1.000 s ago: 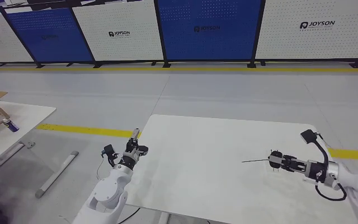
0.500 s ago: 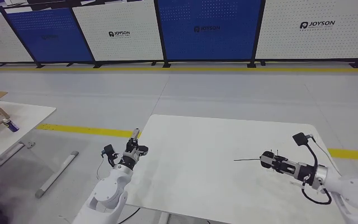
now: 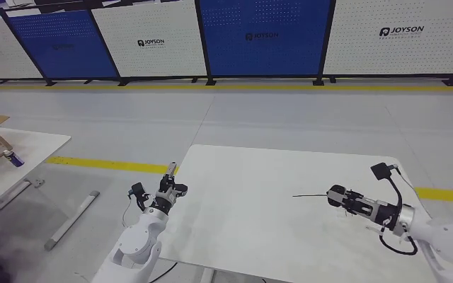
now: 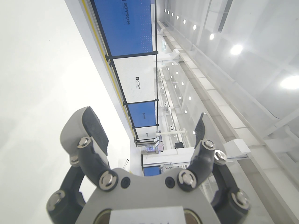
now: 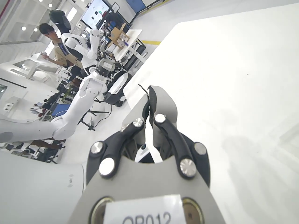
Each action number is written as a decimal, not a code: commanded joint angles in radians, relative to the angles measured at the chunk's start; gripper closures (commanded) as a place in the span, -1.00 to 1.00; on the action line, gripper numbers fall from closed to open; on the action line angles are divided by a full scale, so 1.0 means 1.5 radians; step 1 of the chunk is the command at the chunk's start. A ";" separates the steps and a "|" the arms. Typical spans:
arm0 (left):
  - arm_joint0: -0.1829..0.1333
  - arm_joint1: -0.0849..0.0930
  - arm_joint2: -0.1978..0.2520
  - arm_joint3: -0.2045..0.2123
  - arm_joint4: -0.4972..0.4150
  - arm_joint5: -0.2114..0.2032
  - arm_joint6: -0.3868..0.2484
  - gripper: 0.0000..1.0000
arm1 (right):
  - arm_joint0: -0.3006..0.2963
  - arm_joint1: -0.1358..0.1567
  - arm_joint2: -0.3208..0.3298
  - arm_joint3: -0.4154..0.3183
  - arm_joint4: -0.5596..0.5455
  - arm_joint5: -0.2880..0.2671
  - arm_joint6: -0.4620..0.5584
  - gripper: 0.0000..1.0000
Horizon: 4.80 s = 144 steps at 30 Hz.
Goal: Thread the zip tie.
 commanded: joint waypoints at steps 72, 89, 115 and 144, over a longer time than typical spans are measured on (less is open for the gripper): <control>-0.121 0.123 0.143 0.041 -0.295 0.227 -0.201 -1.00 | 0.140 0.000 -0.235 -0.062 -0.264 0.000 -0.095 1.00; -0.178 0.153 0.221 0.093 -0.483 0.227 -0.207 -1.00 | 0.162 -0.008 -0.297 -0.093 -0.432 0.000 -0.139 1.00; -0.319 0.225 0.428 0.066 -0.719 0.227 -0.137 -1.00 | 0.204 -0.016 -0.370 -0.112 -0.540 0.000 -0.160 1.00; -0.375 0.180 0.504 0.068 -0.767 0.219 -0.017 -1.00 | 0.245 -0.038 -0.420 -0.101 -0.575 0.000 -0.149 1.00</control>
